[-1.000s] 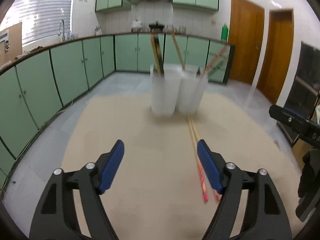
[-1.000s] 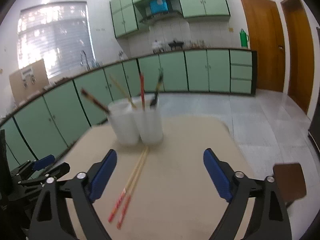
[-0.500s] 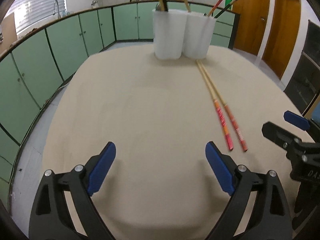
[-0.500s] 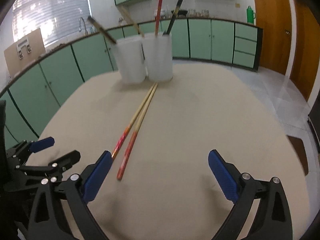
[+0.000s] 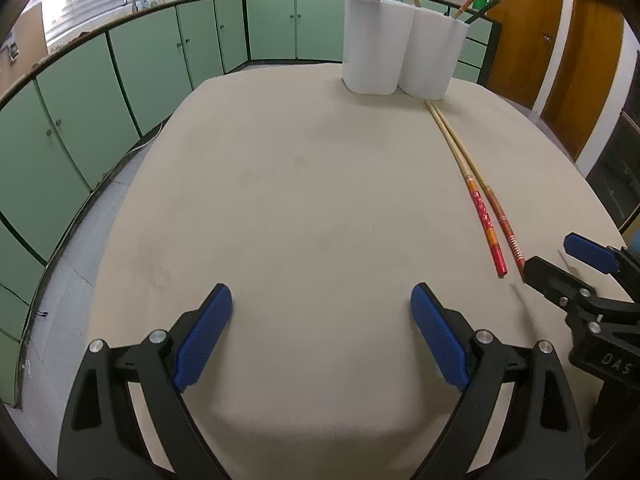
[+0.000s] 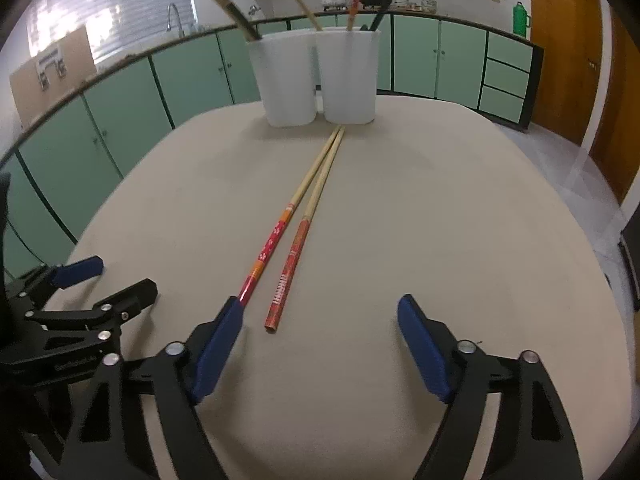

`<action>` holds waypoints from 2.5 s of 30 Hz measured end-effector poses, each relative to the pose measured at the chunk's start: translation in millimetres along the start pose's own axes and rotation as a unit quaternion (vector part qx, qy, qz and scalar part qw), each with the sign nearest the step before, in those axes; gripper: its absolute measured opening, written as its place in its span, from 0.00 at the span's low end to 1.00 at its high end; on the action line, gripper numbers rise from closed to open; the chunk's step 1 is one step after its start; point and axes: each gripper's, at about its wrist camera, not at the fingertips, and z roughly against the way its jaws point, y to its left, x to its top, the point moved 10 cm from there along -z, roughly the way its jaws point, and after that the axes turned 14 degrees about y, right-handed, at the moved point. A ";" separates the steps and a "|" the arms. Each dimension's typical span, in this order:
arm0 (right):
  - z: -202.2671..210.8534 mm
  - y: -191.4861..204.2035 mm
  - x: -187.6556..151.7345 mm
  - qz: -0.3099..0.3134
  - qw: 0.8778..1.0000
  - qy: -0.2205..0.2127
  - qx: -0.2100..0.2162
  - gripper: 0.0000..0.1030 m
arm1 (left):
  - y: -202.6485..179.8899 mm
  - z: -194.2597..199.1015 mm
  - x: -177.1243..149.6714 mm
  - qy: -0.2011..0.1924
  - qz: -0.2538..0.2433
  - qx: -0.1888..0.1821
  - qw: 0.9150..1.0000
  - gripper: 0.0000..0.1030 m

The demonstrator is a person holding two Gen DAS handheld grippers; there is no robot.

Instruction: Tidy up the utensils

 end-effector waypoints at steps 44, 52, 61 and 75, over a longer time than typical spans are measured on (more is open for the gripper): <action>2.8 -62.3 -3.5 -0.026 0.999 0.004 -0.032 0.06 | -72.2 -11.0 13.6 -0.007 -0.031 -0.022 0.999 0.68; 2.1 -60.7 -4.1 -0.025 0.999 0.007 -0.025 0.06 | -82.1 -8.3 14.4 -0.014 -0.034 -0.024 0.999 0.23; 2.0 -60.6 -4.2 -0.024 0.999 0.007 -0.024 0.06 | -91.2 -8.6 14.4 -0.017 -0.033 -0.034 0.999 0.05; 29.2 -63.7 4.4 -0.028 0.999 -0.024 -0.009 0.05 | -89.2 23.9 14.4 -0.054 -0.040 -0.036 0.997 0.05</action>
